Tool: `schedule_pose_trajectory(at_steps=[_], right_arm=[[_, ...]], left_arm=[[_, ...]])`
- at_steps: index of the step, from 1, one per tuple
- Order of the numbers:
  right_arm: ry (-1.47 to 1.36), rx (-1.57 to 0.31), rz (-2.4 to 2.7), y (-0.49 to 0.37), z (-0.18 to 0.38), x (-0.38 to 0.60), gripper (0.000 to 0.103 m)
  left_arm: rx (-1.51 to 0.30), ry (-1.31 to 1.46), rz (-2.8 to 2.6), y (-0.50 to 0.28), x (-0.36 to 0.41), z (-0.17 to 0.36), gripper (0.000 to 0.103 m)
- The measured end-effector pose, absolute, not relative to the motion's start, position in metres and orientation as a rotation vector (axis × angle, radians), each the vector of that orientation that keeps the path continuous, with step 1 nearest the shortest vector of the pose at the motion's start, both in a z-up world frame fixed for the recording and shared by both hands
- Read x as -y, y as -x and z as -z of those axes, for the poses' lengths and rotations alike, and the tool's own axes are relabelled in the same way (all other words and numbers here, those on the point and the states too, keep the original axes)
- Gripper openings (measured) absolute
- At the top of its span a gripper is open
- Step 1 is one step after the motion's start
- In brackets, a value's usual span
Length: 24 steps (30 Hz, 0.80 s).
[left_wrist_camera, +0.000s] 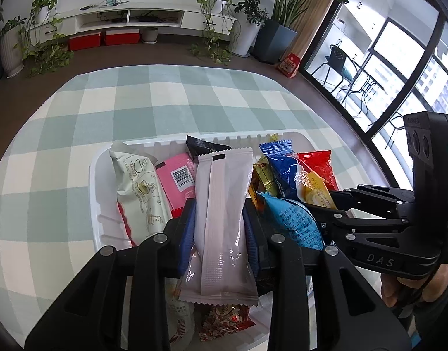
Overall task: Organize snacks
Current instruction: 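Lower both packets into the tray and open both tools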
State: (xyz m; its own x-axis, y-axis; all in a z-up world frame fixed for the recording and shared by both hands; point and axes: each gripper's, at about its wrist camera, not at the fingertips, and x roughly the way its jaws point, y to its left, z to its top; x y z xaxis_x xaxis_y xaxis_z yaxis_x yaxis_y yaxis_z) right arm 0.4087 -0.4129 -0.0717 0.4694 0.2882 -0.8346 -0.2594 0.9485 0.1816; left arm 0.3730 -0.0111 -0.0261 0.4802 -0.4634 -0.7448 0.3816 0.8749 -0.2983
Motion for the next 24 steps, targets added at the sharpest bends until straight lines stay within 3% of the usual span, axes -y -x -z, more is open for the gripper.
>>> schedule_pose_trajectory(at_steps=[7,10,19,24], right_arm=[[-0.032,-1.005,-0.336,-0.406,0.064,0.412,0.048],[-0.034,-0.995,-0.334,-0.405,0.061,0.412,0.049],[-0.013,-0.951,-0.320,-0.398,0.053,0.412,0.054],[-0.023,-0.931,-0.316,-0.394,0.047,0.416,0.057]], left_arm=[[-0.930,0.091,0.508,-0.368,0.011,0.023,0.031],[-0.920,0.094,0.500,-0.364,0.009,0.022,0.050],[-0.887,0.081,0.494,-0.351,0.009,0.013,0.062],[-0.870,0.061,0.485,-0.342,0.010,0.007,0.064]])
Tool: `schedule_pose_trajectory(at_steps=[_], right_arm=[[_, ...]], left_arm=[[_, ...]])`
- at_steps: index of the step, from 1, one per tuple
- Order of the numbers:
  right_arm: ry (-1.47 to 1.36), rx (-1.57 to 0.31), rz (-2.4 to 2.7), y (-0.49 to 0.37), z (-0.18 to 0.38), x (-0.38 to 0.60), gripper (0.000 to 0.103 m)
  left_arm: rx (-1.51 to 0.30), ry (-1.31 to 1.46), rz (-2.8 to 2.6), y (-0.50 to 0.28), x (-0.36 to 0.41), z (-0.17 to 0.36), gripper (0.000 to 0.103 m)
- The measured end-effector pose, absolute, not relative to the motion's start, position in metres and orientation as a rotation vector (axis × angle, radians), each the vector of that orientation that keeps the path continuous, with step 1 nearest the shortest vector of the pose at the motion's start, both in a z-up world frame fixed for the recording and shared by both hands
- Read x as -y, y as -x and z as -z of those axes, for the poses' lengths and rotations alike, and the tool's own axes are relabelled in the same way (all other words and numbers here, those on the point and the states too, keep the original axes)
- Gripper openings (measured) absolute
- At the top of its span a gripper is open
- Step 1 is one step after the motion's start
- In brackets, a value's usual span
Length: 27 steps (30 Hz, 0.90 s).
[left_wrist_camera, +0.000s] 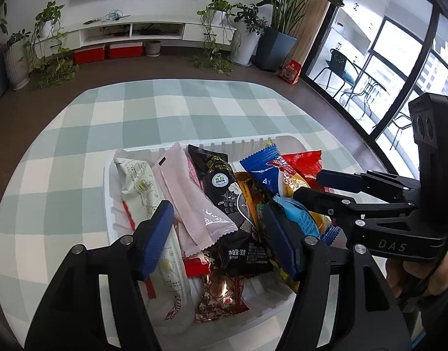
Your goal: Organize snacks
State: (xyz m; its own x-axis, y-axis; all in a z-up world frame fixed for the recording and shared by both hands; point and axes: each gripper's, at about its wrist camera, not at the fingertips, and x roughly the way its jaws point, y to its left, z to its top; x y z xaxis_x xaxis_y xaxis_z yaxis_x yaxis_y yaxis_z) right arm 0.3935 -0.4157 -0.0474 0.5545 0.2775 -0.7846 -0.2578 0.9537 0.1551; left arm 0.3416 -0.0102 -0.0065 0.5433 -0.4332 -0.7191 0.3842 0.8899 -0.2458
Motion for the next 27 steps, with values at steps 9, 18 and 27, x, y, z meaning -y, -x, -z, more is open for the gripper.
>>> schedule_pose_trajectory(at_steps=[9,18,27], right_arm=[[-0.034,-0.891,-0.301,-0.388,0.038,0.419,0.067],[-0.047,-0.886,-0.294,-0.387,0.040,0.420,0.067],[-0.068,-0.845,-0.273,-0.384,0.033,0.425,0.082]], left_arm=[[-0.858,0.052,0.443,-0.335,0.006,0.000,0.074],[-0.825,0.041,0.403,-0.336,-0.001,-0.005,0.086],[-0.749,0.047,0.294,-0.325,-0.013,-0.022,0.103]])
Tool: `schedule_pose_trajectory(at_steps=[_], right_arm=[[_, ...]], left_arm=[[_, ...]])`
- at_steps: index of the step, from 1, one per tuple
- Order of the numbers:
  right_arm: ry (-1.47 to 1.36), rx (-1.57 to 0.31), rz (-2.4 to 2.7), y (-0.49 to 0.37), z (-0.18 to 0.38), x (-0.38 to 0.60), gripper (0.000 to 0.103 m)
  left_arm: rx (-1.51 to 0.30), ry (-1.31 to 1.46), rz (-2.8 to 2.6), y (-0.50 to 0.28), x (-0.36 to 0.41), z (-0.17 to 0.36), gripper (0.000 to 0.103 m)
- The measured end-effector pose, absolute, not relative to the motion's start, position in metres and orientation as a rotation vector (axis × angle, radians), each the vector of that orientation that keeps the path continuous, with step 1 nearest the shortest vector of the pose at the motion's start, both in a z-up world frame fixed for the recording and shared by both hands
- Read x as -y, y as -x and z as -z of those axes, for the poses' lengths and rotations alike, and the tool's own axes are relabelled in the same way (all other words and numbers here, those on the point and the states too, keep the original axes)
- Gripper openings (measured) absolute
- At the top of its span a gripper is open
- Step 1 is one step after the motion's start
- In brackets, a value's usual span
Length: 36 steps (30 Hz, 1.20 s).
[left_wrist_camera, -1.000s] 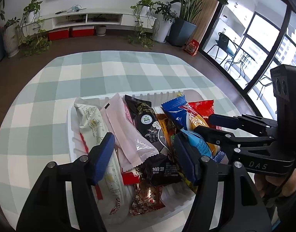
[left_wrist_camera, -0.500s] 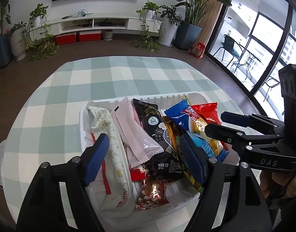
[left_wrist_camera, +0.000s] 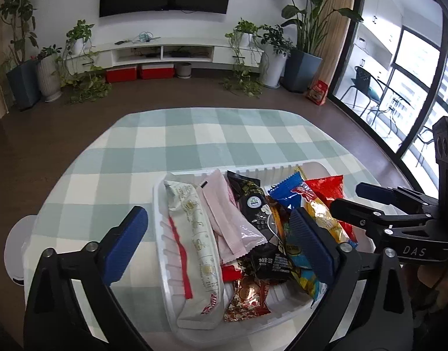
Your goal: Organize snacks
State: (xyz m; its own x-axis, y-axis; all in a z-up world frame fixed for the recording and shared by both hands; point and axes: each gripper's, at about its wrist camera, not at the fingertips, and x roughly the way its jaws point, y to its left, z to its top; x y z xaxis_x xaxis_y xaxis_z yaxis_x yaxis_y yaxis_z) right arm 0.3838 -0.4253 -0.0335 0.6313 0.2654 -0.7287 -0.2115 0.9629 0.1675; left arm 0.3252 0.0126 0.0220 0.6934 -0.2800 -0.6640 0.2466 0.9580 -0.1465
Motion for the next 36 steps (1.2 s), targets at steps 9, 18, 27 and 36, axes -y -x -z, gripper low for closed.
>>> schedule_pose_trajectory(at_steps=[9,18,27,36], right_arm=[[-0.140,-0.762,-0.273,-0.357,0.010,0.446,0.103],[-0.154,-0.646,-0.275,-0.276,-0.016,0.464,0.103],[-0.104,-0.577,-0.241,-0.185,-0.028,0.471,0.103],[-0.089,-0.606,-0.204,-0.128,-0.009,0.467,0.103]], left_arm=[[-0.581,0.069,0.240,-0.269,-0.031,-0.056,0.103],[-0.466,-0.055,-0.022,-0.156,-0.002,-0.071,0.103],[-0.596,0.008,0.010,-0.091,0.000,-0.061,0.103],[-0.692,0.007,0.008,-0.042,0.020,-0.037,0.103]])
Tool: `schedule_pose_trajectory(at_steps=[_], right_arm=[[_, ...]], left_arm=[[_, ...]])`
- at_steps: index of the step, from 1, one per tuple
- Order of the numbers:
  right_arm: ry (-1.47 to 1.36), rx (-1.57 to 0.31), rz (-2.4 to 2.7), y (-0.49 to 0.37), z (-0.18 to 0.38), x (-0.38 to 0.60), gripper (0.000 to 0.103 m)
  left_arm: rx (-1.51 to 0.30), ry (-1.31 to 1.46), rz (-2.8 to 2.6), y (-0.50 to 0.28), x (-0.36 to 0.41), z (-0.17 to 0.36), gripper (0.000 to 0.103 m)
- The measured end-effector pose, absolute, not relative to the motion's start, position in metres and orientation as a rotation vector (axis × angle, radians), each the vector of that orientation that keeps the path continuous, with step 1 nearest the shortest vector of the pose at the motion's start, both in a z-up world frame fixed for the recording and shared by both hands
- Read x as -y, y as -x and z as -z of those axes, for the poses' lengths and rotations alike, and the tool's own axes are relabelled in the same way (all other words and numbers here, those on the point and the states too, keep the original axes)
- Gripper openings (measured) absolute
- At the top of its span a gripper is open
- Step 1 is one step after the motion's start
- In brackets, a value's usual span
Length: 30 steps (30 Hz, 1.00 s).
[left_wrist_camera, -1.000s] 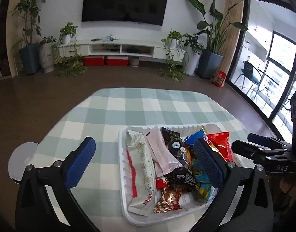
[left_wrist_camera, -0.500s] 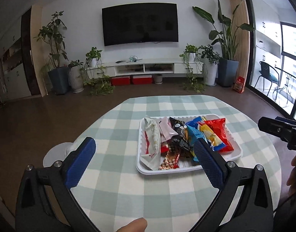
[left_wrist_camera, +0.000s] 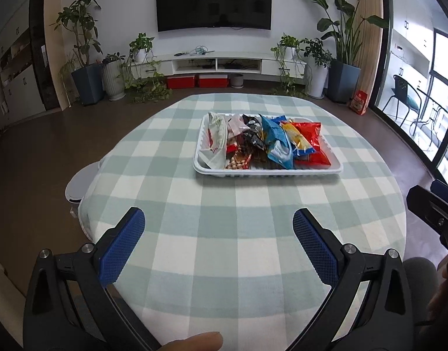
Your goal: Organize snacks
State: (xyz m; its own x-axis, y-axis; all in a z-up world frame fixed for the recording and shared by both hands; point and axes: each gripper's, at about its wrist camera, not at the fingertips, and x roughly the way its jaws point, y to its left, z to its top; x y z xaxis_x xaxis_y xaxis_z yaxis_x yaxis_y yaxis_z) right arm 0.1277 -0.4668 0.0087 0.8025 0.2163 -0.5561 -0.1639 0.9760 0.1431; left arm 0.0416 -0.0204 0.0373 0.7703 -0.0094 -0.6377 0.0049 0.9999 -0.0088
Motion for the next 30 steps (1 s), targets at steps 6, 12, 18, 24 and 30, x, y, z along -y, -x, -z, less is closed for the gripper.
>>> schedule_pose_trajectory(at_steps=[6,12,18,24,30], right_arm=[[-0.082,-0.628,-0.185,-0.112,0.002,0.472,0.103],[-0.068,-0.642,-0.165,-0.103,0.009,0.474,0.103],[-0.055,-0.666,-0.172,-0.100,0.018,0.467,0.103],[-0.044,-0.677,-0.173,-0.100,0.021,0.463,0.103],[-0.039,-0.683,-0.170,-0.099,0.021,0.461,0.103]], left_arm=[[-0.718,0.000,0.036,-0.034,0.032,-0.031,0.103],[-0.736,0.013,0.032,-0.036,0.033,-0.028,0.103],[-0.764,0.039,0.043,-0.042,0.029,-0.023,0.103],[-0.773,0.045,0.061,-0.044,0.028,-0.021,0.103],[-0.777,0.042,0.068,-0.045,0.029,-0.020,0.103]])
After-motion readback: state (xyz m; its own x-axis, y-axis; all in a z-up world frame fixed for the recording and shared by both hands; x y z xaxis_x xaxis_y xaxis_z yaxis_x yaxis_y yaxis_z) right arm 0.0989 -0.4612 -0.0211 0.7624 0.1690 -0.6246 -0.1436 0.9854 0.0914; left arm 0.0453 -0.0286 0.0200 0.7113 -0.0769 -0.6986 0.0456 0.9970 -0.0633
